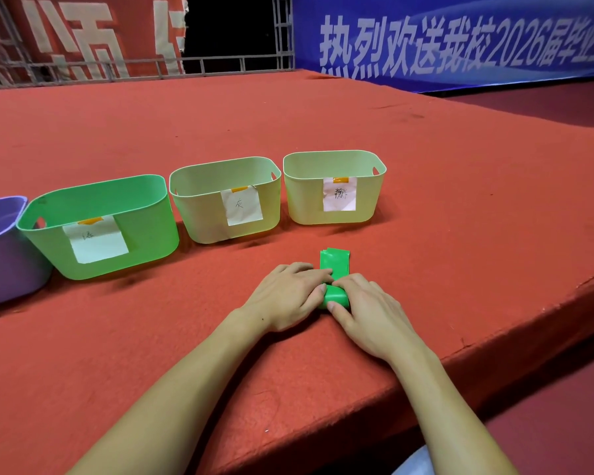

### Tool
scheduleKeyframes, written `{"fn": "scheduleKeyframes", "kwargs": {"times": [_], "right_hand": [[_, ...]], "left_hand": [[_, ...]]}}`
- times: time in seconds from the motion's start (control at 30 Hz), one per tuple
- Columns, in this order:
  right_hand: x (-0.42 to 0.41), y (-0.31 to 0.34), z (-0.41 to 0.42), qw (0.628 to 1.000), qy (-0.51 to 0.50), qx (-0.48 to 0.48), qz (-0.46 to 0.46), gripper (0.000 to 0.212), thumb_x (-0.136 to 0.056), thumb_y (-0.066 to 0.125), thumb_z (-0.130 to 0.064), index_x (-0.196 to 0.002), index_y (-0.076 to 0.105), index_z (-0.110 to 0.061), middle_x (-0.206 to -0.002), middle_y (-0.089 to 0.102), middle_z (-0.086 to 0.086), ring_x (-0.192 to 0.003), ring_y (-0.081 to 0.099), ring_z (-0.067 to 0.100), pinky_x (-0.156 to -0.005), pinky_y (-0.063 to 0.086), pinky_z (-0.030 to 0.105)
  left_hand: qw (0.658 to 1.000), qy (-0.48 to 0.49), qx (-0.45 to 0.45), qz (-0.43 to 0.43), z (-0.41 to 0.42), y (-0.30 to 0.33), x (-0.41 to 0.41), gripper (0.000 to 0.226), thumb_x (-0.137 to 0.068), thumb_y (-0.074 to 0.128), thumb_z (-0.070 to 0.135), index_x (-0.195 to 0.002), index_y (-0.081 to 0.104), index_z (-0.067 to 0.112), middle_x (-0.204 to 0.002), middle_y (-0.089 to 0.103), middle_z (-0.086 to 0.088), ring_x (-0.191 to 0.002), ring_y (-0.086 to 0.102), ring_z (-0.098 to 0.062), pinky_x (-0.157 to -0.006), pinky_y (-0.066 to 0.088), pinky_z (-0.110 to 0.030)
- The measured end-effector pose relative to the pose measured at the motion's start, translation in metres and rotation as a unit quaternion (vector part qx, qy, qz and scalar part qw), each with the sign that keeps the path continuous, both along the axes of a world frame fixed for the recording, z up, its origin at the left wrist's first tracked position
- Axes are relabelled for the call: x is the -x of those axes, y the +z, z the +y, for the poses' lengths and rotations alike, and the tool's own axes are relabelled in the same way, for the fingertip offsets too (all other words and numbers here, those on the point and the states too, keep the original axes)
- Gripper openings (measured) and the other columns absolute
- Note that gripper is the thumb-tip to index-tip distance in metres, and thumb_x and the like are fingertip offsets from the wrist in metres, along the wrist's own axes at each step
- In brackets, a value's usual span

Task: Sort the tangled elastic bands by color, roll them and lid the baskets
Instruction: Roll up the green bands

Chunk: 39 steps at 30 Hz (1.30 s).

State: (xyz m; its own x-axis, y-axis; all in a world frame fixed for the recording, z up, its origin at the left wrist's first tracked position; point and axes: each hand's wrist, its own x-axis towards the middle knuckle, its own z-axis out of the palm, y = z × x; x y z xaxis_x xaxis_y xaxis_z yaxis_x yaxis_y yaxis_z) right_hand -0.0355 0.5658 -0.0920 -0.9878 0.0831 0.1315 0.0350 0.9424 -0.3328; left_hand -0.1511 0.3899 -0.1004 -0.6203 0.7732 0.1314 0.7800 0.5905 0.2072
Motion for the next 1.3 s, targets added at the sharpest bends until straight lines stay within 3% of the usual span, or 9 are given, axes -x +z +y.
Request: {"fn": "scheduleKeyframes", "kwargs": {"times": [0.17, 0.33, 0.4, 0.53, 0.67, 1.0, 1.17, 1.3], "right_hand": [[0.003, -0.003, 0.001, 1.000, 0.000, 0.010, -0.002, 0.054, -0.096, 0.060, -0.059, -0.144, 0.050, -0.035, -0.135, 0.048, -0.011, -0.121, 0.055, 0.021, -0.099, 0.048, 0.044], [0.006, -0.005, 0.001, 1.000, -0.008, 0.012, 0.010, 0.063, -0.098, 0.060, -0.059, -0.154, 0.043, -0.034, -0.134, 0.047, -0.008, -0.126, 0.056, 0.020, -0.097, 0.049, 0.042], [0.005, -0.004, 0.000, 0.999, -0.014, 0.024, 0.022, 0.059, -0.098, 0.060, -0.059, -0.147, 0.044, -0.033, -0.132, 0.051, -0.008, -0.124, 0.058, 0.020, -0.094, 0.049, 0.042], [0.006, -0.003, -0.001, 0.998, -0.039, 0.045, 0.026, 0.045, -0.099, 0.058, -0.060, -0.133, 0.053, -0.030, -0.126, 0.053, -0.007, -0.117, 0.063, 0.023, -0.088, 0.049, 0.041], [0.011, -0.001, -0.004, 0.996, -0.076, 0.033, 0.010, 0.050, -0.103, 0.048, -0.062, -0.136, 0.053, -0.024, -0.129, 0.050, -0.003, -0.115, 0.064, 0.028, -0.085, 0.050, 0.044], [0.021, 0.000, -0.010, 0.991, -0.128, 0.040, -0.015, 0.061, -0.102, 0.039, -0.070, -0.135, 0.054, -0.021, -0.129, 0.052, 0.001, -0.115, 0.065, 0.031, -0.088, 0.049, 0.046], [0.017, 0.003, -0.011, 0.992, -0.116, 0.055, 0.011, 0.059, -0.098, 0.055, -0.064, -0.146, 0.041, -0.031, -0.131, 0.053, -0.002, -0.116, 0.066, 0.032, -0.087, 0.051, 0.046], [0.016, 0.002, -0.010, 0.993, -0.107, 0.039, 0.011, 0.058, -0.096, 0.061, -0.058, -0.145, 0.038, -0.039, -0.125, 0.049, -0.002, -0.107, 0.069, 0.034, -0.083, 0.052, 0.046]], "left_hand": [[0.999, 0.021, -0.027, -0.008, 0.007, -0.002, 0.000, 0.050, -0.102, 0.024, 0.048, -0.138, 0.057, 0.033, -0.140, 0.065, 0.012, -0.131, 0.050, -0.015, -0.105, 0.042, -0.041], [0.997, 0.036, -0.061, -0.018, 0.006, -0.004, 0.003, 0.026, -0.106, 0.033, 0.046, -0.123, 0.047, 0.033, -0.125, 0.070, 0.008, -0.118, 0.056, -0.019, -0.095, 0.044, -0.042], [0.997, 0.039, -0.064, -0.021, 0.007, -0.003, 0.004, 0.020, -0.109, 0.035, 0.044, -0.121, 0.048, 0.034, -0.118, 0.071, 0.005, -0.116, 0.056, -0.020, -0.093, 0.043, -0.042], [0.991, 0.044, -0.097, -0.080, 0.005, -0.002, 0.007, 0.035, -0.107, 0.027, 0.058, -0.118, 0.053, 0.037, -0.119, 0.070, 0.011, -0.113, 0.055, -0.015, -0.098, 0.045, -0.046], [0.978, 0.042, -0.140, -0.146, -0.001, -0.003, 0.010, 0.032, -0.098, 0.039, 0.060, -0.121, 0.050, 0.041, -0.132, 0.068, 0.012, -0.120, 0.056, -0.016, -0.104, 0.044, -0.044], [0.974, 0.043, -0.179, -0.134, 0.002, -0.008, 0.016, 0.033, -0.105, 0.040, 0.054, -0.121, 0.062, 0.036, -0.116, 0.069, 0.022, -0.108, 0.056, -0.012, -0.098, 0.043, -0.037], [0.979, 0.056, -0.163, -0.111, 0.008, -0.004, 0.021, 0.034, -0.108, 0.041, 0.051, -0.123, 0.065, 0.031, -0.114, 0.071, 0.013, -0.103, 0.051, -0.012, -0.098, 0.043, -0.041], [0.981, 0.070, -0.152, -0.095, 0.013, -0.003, 0.026, 0.027, -0.112, 0.045, 0.047, -0.122, 0.065, 0.032, -0.097, 0.063, 0.015, -0.099, 0.048, -0.015, -0.094, 0.043, -0.043]]}}
